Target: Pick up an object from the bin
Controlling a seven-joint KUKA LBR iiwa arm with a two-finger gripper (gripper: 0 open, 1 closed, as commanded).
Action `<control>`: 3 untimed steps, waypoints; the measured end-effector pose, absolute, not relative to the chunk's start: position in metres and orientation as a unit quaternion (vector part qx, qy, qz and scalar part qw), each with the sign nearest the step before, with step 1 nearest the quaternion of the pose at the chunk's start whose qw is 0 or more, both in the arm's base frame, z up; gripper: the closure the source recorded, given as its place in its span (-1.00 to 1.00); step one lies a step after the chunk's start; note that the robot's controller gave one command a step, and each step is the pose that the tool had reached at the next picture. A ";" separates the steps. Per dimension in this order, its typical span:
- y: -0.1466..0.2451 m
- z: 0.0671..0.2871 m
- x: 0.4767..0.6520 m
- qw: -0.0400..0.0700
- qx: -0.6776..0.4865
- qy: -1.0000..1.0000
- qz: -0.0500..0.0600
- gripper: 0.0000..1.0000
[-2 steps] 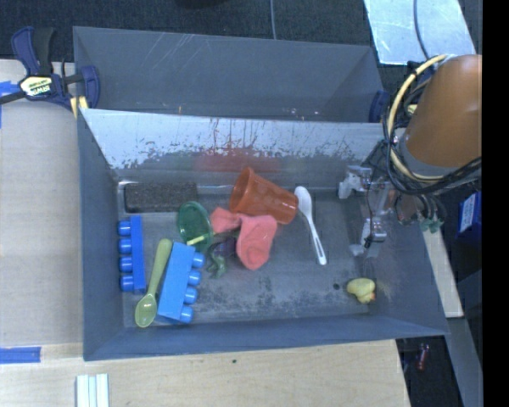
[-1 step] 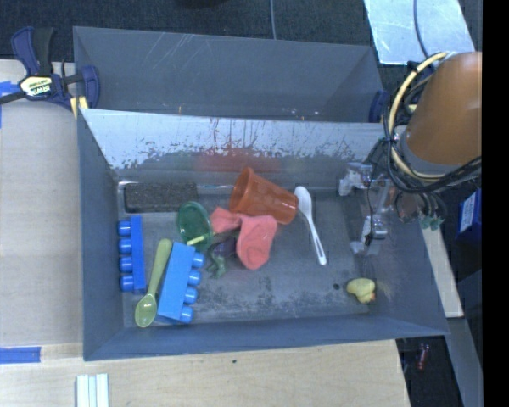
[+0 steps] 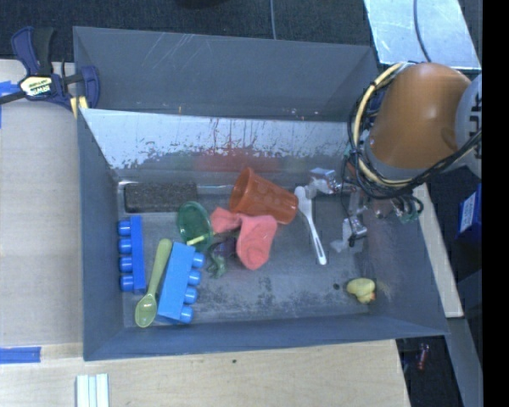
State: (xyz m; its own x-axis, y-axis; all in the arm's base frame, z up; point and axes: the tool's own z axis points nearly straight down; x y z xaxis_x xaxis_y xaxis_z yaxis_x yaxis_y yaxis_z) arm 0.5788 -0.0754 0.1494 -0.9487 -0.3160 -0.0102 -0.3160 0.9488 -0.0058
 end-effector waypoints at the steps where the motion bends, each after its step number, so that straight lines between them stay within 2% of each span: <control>1: -0.033 0.142 0.613 0.003 -0.230 0.973 -0.001 -1.00; 2: -0.030 0.131 0.625 0.005 -0.257 0.966 -0.002 -1.00; 3: 0.052 0.079 0.603 0.009 -0.306 0.952 -0.003 -1.00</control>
Offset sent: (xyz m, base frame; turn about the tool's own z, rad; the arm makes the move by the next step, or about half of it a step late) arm 0.0483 0.0444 -0.0257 -0.2159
